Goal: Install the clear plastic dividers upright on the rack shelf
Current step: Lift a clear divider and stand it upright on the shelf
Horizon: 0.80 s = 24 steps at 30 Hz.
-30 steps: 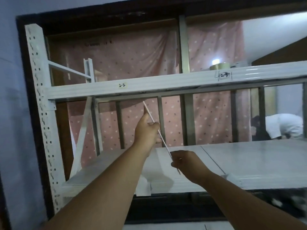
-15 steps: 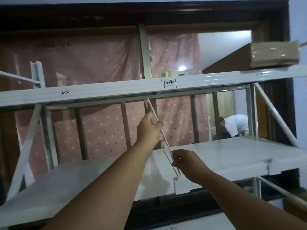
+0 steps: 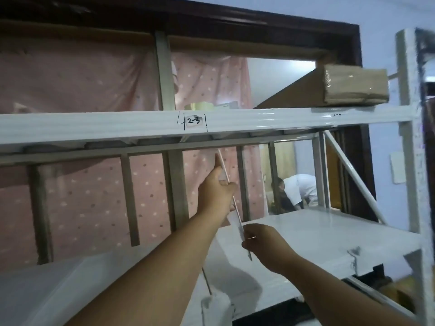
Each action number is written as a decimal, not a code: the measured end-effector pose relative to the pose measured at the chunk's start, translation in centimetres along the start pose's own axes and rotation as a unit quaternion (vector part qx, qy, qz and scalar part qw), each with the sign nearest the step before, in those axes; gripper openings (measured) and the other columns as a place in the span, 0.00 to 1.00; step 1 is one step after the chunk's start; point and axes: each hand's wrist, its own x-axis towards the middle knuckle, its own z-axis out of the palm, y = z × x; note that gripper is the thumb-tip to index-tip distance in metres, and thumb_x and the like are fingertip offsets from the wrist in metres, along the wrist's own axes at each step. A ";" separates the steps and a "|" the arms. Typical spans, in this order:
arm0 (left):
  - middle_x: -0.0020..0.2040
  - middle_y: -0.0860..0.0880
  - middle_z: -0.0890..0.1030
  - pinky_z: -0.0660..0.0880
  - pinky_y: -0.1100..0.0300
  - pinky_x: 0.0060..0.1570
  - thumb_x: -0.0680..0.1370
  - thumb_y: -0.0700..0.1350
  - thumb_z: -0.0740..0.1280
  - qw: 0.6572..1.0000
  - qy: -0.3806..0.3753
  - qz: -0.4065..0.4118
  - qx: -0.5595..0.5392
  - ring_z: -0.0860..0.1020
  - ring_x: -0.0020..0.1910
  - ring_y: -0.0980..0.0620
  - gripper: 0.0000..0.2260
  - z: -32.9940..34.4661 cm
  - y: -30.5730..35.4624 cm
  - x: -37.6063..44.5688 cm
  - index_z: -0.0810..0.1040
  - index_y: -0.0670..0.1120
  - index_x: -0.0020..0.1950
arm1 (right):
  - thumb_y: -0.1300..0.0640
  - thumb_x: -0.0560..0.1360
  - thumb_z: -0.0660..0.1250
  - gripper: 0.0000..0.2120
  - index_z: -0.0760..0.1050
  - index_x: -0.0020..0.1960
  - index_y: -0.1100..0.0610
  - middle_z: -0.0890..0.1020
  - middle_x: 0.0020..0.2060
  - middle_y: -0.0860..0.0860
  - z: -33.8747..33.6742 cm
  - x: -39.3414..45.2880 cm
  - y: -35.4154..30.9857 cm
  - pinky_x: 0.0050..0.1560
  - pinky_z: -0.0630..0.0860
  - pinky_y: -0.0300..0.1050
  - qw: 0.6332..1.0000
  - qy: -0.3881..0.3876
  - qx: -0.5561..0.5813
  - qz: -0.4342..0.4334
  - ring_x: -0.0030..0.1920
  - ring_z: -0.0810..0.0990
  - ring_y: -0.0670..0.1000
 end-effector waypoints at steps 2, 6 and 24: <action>0.49 0.44 0.83 0.88 0.45 0.41 0.82 0.39 0.69 1.000 -0.011 0.003 0.008 0.86 0.46 0.41 0.34 1.8 -0.6 1.8 0.62 0.60 0.83 | 0.63 0.76 0.70 0.21 0.69 0.34 0.42 0.77 0.31 0.43 -0.3 1.5 1.6 0.34 0.70 0.24 1.000 0.016 0.002 0.000 0.33 0.76 0.38; 0.45 0.39 0.80 0.87 0.40 0.44 0.81 0.39 0.69 0.999 -0.039 0.024 0.027 0.85 0.51 0.34 0.37 5.7 -1.1 4.9 0.57 0.62 0.85 | 0.62 0.76 0.69 0.21 0.69 0.30 0.44 0.76 0.30 0.44 -1.9 4.3 4.7 0.35 0.68 0.31 0.999 0.036 -0.035 0.004 0.32 0.73 0.42; 0.79 0.47 0.72 0.88 0.50 0.43 0.81 0.38 0.71 0.993 -0.103 0.048 -0.029 0.86 0.51 0.42 0.35 19.7 5.2 5.7 0.63 0.55 0.84 | 0.63 0.75 0.70 0.04 0.79 0.42 0.61 0.84 0.48 0.64 -15.9 4.5 12.7 0.52 0.80 0.63 0.997 0.034 -0.053 0.044 0.50 0.82 0.68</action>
